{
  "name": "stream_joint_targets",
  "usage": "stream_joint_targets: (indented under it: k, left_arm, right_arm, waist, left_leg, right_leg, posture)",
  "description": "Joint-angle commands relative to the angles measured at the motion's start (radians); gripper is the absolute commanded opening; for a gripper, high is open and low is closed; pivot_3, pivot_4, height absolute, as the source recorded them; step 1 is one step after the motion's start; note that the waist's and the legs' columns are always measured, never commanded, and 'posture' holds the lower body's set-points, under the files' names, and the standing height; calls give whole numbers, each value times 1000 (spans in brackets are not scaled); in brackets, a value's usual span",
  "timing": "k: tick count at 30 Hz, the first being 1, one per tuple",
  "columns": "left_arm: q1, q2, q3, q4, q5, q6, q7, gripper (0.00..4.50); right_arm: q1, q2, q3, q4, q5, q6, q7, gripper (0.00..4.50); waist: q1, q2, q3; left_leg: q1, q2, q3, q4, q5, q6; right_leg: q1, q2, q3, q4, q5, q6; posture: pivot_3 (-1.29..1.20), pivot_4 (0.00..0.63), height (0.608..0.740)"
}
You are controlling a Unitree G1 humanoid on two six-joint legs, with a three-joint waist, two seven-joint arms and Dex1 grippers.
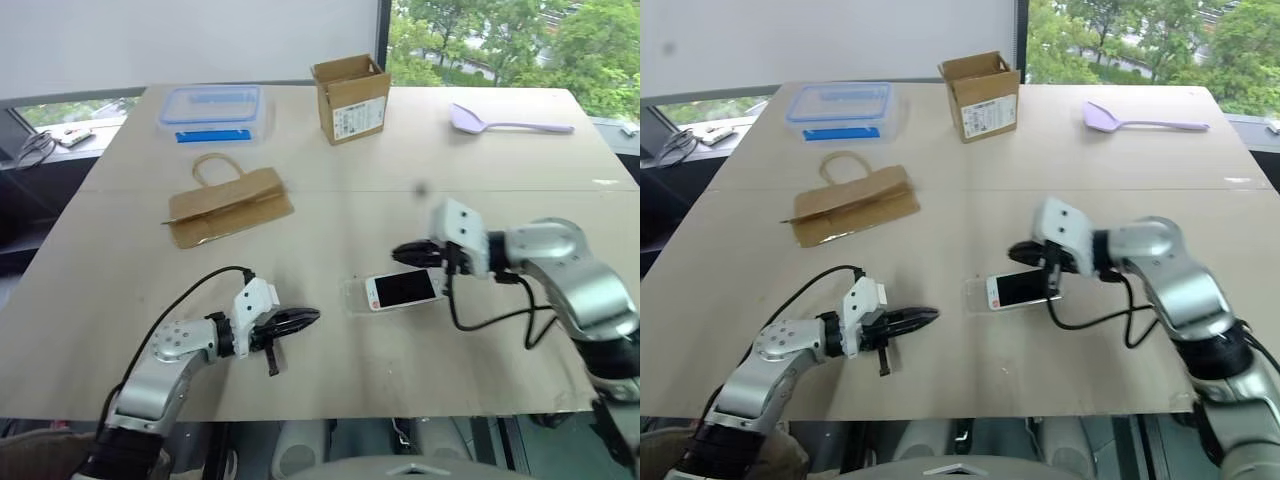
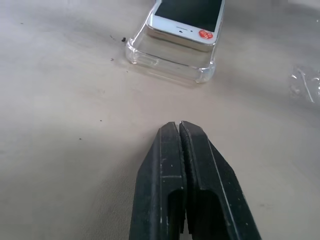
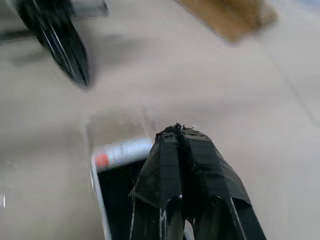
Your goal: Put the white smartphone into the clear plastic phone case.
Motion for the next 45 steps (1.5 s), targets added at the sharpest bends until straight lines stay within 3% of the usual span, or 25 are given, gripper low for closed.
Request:
stream_joint_targets:
  k: [1,5,15,21,23,30,45]
  left_arm:
    - [-27,-32,-52,89,56,-17,16,77]
    - [-84,-66,-89,127,84,-35,17,77]
    - [-171,-103,-117,3,85,145,68,77]
    - [-199,-81,-118,-148,41,308,90,77]
    - [-203,-74,-128,-180,48,339,100,77]
    - [-188,-25,-152,-268,59,396,114,77]
    - [-191,36,-154,-234,76,366,96,77]
  right_arm:
    - [70,-64,-78,-69,-15,15,-52,0]
    - [139,-124,-106,-77,-44,14,-102,0]
    - [175,-139,-53,-51,-98,-8,-168,0]
    - [185,-146,-59,-54,-85,-2,-163,0]
    - [188,-148,-55,-53,-83,-3,-159,0]
    - [198,-164,-58,-62,-72,6,-145,0]
    - [209,-222,5,-52,-122,-7,-134,0]
  waist:
    - [2,5,-2]
    - [16,14,-7]
    - [23,14,-7]
    - [5,10,-6]
    - [-1,10,-5]
    - [-8,9,-5]
    - [-8,8,-4]
  left_leg:
    - [0,-1,1,-1,0,0]
    - [1,-2,2,-1,0,0]
    - [-1,-3,4,-1,1,1]
    - [-14,-2,3,1,4,6]
    - [-15,-2,2,0,3,5]
    - [-14,-1,2,-6,3,5]
    - [-13,-1,3,-4,3,5]
  right_leg:
    - [0,-2,0,-1,0,0]
    - [1,-4,-1,-2,-2,5]
    - [6,-10,-8,-6,-2,5]
    - [-3,-5,-9,-7,1,3]
    - [-3,-2,-9,-7,2,9]
    - [-3,0,-12,-8,0,8]
    - [-2,0,-11,-8,-1,4]
  posture:
    - [0,150,740]
    - [0,150,740]
    - [0,150,740]
    - [0,150,740]
    - [0,150,740]
    - [0,150,740]
    - [0,150,740]
